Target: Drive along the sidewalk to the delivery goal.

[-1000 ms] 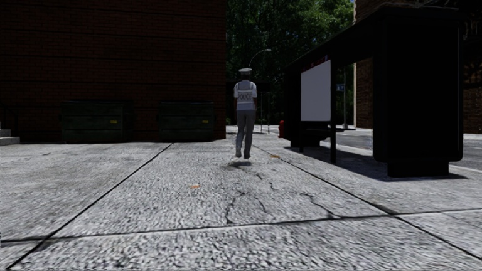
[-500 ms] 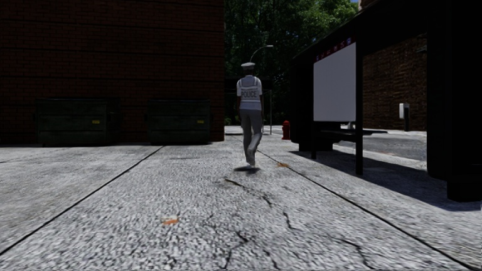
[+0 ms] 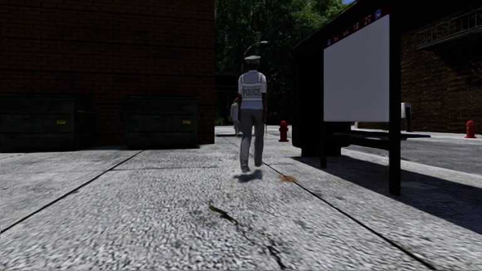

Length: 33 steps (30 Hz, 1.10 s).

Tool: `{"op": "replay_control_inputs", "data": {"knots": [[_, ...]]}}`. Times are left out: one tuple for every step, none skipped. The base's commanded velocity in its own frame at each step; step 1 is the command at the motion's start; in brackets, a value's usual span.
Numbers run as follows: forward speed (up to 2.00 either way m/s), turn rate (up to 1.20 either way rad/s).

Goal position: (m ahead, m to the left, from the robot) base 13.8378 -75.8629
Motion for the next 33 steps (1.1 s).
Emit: {"op": "replay_control_inputs", "data": {"knots": [[2.00,0.00],[2.00,0.00],[2.00,0.00],[2.00,0.00],[2.00,0.00],[2.00,0.00],[2.00,0.00],[2.00,0.00],[2.00,0.00],[2.00,0.00],[2.00,0.00],[2.00,0.00],[2.00,-0.69],[2.00,-0.96],[2.00,-1.09],[2.00,-1.12],[2.00,-1.12],[2.00,-0.28],[2.00,0.00],[2.00,0.00],[2.00,0.00],[1.99,0.00],[1.99,0.00],[1.96,0.00],[1.90,0.00],[1.90,0.00],[1.86,0.00],[1.81,0.00],[1.77,0.00],[1.74,0.00],[1.73,0.00],[1.73,0.00],[1.72,0.00]]}}
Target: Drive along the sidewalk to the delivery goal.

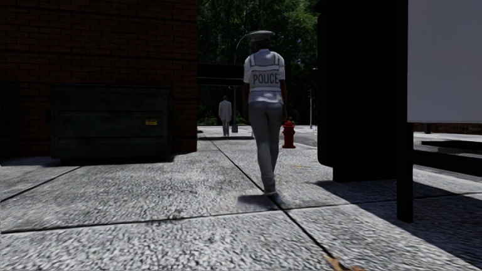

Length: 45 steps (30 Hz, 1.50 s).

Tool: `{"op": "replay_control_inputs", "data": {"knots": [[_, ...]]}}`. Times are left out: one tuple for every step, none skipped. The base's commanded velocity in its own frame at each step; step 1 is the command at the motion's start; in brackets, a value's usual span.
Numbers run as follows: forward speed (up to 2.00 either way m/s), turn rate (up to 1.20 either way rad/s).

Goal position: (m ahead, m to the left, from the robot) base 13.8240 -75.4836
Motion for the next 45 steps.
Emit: {"op": "replay_control_inputs", "data": {"knots": [[1.72,0.00],[1.71,0.00],[1.68,0.00],[1.67,0.00],[1.66,0.00],[1.66,0.00],[1.66,0.00],[1.65,0.00],[1.65,0.00],[1.65,-0.40],[1.65,-0.65],[1.65,-0.90],[1.65,-0.90],[1.65,-0.99],[1.65,-0.64],[1.65,0.00],[1.65,0.00],[1.65,0.00],[1.65,0.00],[1.65,0.00],[1.65,0.00],[1.65,0.00],[1.65,0.00],[1.65,0.00],[1.65,0.00],[1.65,0.00],[1.65,0.00],[1.65,0.00],[1.65,0.00],[1.65,0.00],[1.65,0.00],[1.65,0.00],[1.65,0.00],[1.65,0.00],[1.65,0.00],[1.65,0.00],[1.65,0.00],[1.65,0.00],[1.65,0.00],[1.65,0.00],[1.65,0.00],[1.64,0.00],[1.63,0.00],[1.63,0.00],[1.63,0.00]]}}
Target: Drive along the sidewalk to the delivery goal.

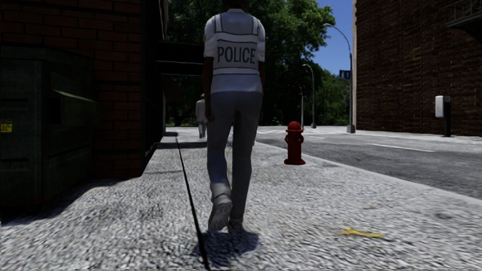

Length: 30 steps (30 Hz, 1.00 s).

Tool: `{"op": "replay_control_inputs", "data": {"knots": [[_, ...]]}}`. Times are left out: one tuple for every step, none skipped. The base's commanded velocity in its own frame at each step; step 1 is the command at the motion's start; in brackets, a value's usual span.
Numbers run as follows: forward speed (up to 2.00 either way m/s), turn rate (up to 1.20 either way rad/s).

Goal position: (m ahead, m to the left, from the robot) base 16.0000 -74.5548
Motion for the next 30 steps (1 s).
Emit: {"op": "replay_control_inputs", "data": {"knots": [[1.63,0.00],[1.63,0.00],[1.63,0.00],[1.60,0.00],[1.55,0.00],[1.55,0.00],[1.53,0.00],[1.51,0.00],[1.50,0.00],[1.49,0.00],[1.48,0.00],[1.47,0.00],[1.45,0.00],[1.44,0.00],[1.43,0.00],[1.41,0.00],[1.39,0.00],[1.39,0.00],[1.38,0.00],[1.36,0.00],[1.36,0.00],[1.36,0.00],[1.36,0.00],[1.36,0.00],[1.36,0.00],[1.36,0.00],[1.36,0.00],[1.36,0.00],[1.36,0.00],[1.36,0.00]]}}
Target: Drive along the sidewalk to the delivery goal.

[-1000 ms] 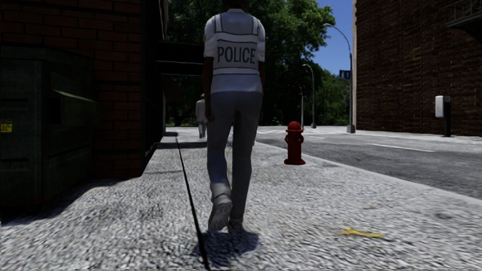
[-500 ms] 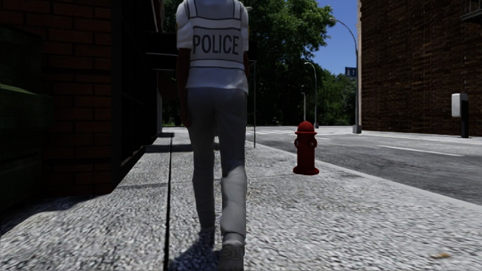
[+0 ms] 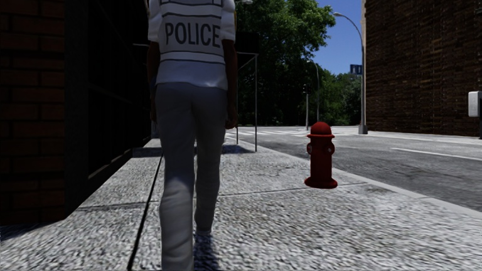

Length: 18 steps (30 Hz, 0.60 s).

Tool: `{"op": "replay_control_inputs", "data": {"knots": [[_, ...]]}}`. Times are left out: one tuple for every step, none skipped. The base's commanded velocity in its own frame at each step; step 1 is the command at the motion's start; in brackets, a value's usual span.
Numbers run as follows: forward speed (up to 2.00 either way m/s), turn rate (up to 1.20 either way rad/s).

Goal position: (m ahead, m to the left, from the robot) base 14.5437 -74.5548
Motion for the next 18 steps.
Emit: {"op": "replay_control_inputs", "data": {"knots": [[1.35,0.00],[1.34,0.00],[1.33,0.00],[1.33,0.00],[1.32,0.00],[1.30,0.00],[1.28,0.00],[1.28,0.00],[1.26,0.00],[1.25,0.00],[1.25,0.00],[1.24,0.00],[1.22,0.00],[1.20,0.00],[1.19,0.00],[1.17,0.00],[1.16,0.00],[1.15,0.00]]}}
